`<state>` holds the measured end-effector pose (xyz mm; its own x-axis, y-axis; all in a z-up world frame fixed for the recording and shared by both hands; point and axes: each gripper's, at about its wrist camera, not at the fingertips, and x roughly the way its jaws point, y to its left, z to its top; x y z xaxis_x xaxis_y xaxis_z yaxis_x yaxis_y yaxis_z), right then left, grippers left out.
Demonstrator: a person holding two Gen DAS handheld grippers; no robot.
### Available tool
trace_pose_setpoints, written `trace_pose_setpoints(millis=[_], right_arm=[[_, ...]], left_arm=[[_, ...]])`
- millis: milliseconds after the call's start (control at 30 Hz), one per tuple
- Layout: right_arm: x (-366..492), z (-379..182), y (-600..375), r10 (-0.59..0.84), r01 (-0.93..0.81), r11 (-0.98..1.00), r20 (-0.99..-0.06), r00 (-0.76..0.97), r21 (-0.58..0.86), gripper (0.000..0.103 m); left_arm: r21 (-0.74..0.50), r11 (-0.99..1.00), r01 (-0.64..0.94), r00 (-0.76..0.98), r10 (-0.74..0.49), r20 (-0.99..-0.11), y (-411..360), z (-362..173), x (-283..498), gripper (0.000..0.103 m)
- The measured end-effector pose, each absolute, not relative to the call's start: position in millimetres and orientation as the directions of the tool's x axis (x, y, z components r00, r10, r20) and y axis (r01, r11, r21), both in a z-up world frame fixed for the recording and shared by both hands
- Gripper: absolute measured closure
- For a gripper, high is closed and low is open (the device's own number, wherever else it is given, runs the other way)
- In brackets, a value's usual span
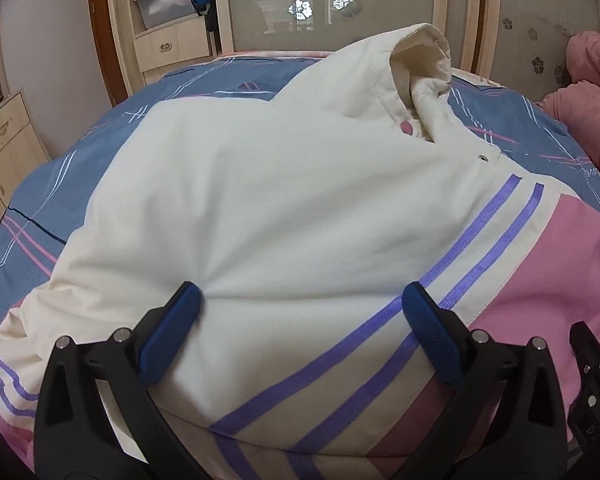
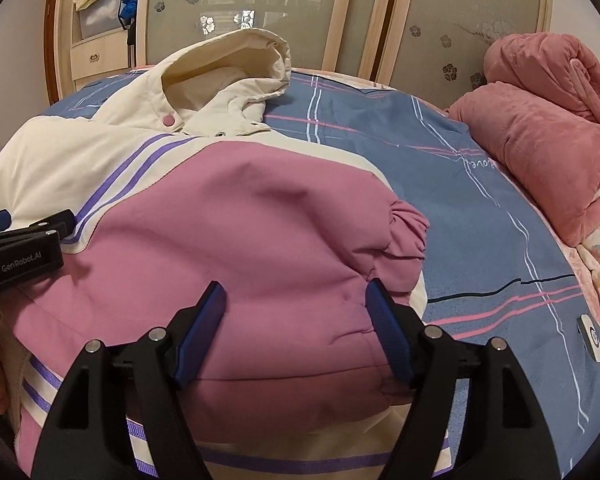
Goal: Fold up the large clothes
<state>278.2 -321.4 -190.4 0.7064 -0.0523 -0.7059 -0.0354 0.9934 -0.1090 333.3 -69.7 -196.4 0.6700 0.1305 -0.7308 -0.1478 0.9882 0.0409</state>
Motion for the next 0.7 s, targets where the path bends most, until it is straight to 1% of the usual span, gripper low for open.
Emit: trace_pose_setpoints(millis=[100, 133, 200, 233, 300, 367, 400, 467, 500, 567, 633, 700], right_arm=[[279.2, -193.0, -320.8, -0.053, -0.039, 0.993, -0.709, 0.704, -0.113, 0.026], [278.1, -191.1, -321.0, -0.051, -0.039, 0.993, -0.704, 0.708, -0.111, 0.026], [273.0, -183.9, -322.7, -0.039, -0.033, 0.995, -0.68, 0.733, -0.092, 0.026], [269.4, -178.9, -324.3, -0.031, -0.023, 0.997, -0.663, 0.748, -0.073, 0.026], [263.3, -168.8, -330.6, -0.005, -0.005, 1.0, -0.635, 0.772, -0.015, 0.026], [260.8, -164.5, -336.2, -0.017, 0.028, 1.0, -0.622, 0.783, 0.008, 0.026], [262.1, -165.7, -338.6, -0.019, 0.035, 0.999, -0.628, 0.778, 0.013, 0.026], [269.2, -173.7, -340.3, -0.001, 0.02, 1.0, -0.663, 0.749, 0.021, 0.026], [271.9, -177.3, -340.0, -0.003, 0.018, 1.0, -0.676, 0.737, 0.015, 0.026], [276.4, -184.7, -332.4, -0.045, 0.021, 0.999, -0.693, 0.72, -0.043, 0.025], [278.3, -187.3, -327.1, -0.067, 0.019, 0.997, -0.696, 0.715, -0.077, 0.022], [278.9, -189.1, -325.3, -0.078, 0.021, 0.996, -0.695, 0.714, -0.09, 0.022]], left_arm=[[0.03, 0.987, -0.156, 0.689, 0.131, -0.713, -71.1, -185.8, 327.0, 0.002], [0.006, 0.989, -0.15, 0.706, 0.111, -0.7, -71.7, -180.1, 322.8, 0.002], [-0.08, 0.991, -0.107, 0.745, 0.026, -0.666, -70.3, -168.1, 315.3, 0.002], [-0.095, 0.99, -0.1, 0.753, 0.013, -0.657, -70.0, -164.2, 314.5, 0.002], [-0.079, 0.992, -0.1, 0.75, 0.022, -0.661, -69.8, -163.5, 320.8, 0.002], [-0.056, 0.992, -0.116, 0.739, 0.048, -0.672, -66.2, -171.2, 328.9, 0.002], [-0.047, 0.992, -0.116, 0.717, 0.051, -0.695, -63.3, -182.6, 336.1, 0.002], [-0.03, 0.994, -0.109, 0.699, 0.055, -0.713, -63.1, -195.8, 343.3, 0.002], [-0.026, 0.993, -0.111, 0.702, 0.06, -0.709, -64.2, -198.2, 344.4, 0.002], [-0.014, 0.993, -0.114, 0.707, 0.071, -0.704, -66.6, -197.3, 344.9, 0.002], [-0.017, 0.994, -0.112, 0.712, 0.068, -0.699, -65.0, -197.8, 344.6, 0.002], [-0.021, 0.994, -0.111, 0.718, 0.066, -0.693, -63.6, -198.8, 343.0, 0.002]])
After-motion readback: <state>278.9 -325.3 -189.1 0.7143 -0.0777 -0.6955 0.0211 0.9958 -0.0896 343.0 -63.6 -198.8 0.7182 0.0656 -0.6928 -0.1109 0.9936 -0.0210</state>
